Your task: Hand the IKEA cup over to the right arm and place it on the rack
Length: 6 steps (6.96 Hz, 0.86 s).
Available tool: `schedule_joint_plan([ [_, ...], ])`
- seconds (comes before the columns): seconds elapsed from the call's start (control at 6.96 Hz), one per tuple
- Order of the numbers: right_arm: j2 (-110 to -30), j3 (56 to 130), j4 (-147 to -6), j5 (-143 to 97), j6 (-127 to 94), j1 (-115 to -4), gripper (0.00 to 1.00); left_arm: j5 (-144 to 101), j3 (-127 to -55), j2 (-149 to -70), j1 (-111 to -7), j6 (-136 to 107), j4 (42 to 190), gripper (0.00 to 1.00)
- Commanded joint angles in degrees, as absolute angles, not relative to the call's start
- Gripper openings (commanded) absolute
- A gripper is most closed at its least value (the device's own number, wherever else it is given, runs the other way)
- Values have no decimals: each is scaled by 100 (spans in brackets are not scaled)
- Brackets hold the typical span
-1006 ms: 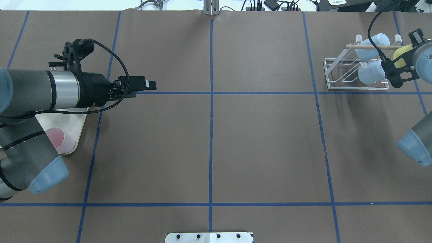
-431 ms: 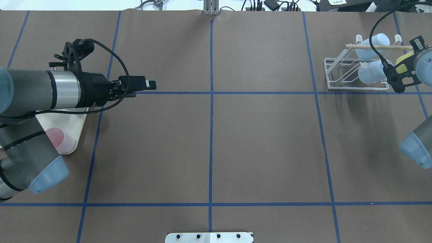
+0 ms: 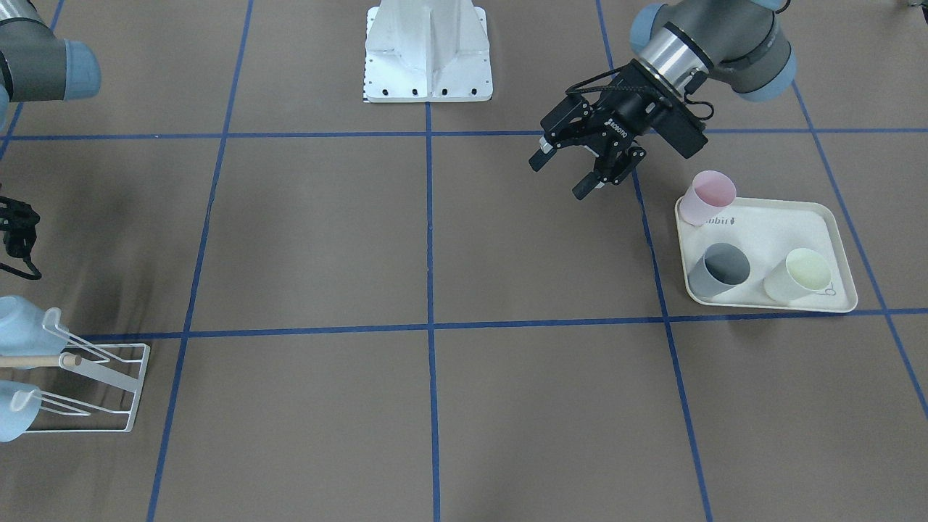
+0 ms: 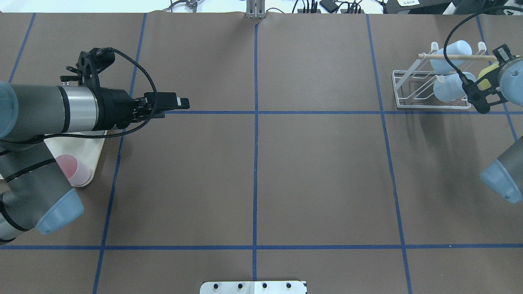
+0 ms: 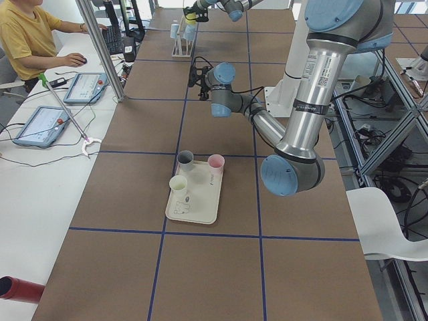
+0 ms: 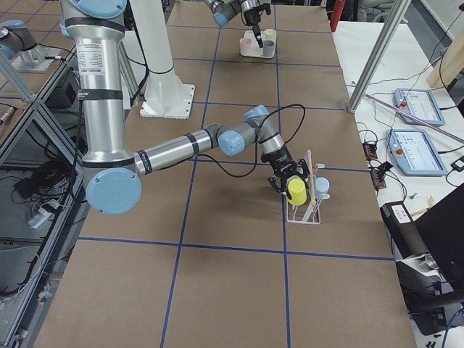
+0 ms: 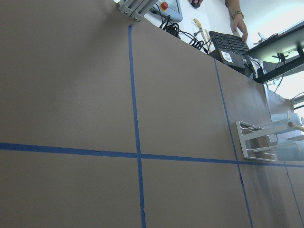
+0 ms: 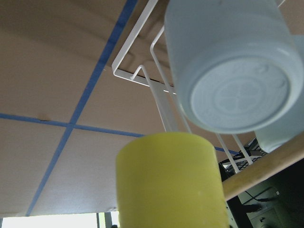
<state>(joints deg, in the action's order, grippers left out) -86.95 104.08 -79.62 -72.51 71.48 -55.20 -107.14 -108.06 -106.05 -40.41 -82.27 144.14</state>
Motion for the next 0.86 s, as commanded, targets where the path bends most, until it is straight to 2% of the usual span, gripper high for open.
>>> schedule_joint_plan([
  [0.0, -8675, 10363, -7945, -7233, 7216, -5511, 0, -10714, -10793, -10608, -4034, -8227, 14414, 99],
  [0.14, -8649, 10319, -7945, -7233, 7190, -5502, 0, -10714, -10793, -10617, -4034, -8227, 14414, 99],
  [0.29, -8640, 10214, -7919, -7242, 7129, -5502, 25, -10714, -10784, -10617, -4034, -8227, 14414, 99],
  [0.43, -8492, 10074, -7919, -7242, 7128, -5502, 69, -10714, -10793, -10617, -4034, -8227, 14414, 99],
  [0.57, -8377, 9994, -7919, -7242, 7137, -5502, 83, -10714, -10784, -10608, -4034, -8227, 14414, 99],
  [0.72, -8350, 10002, -7919, -7242, 7137, -5493, 86, -10714, -10793, -10608, -4034, -8227, 14414, 99],
])
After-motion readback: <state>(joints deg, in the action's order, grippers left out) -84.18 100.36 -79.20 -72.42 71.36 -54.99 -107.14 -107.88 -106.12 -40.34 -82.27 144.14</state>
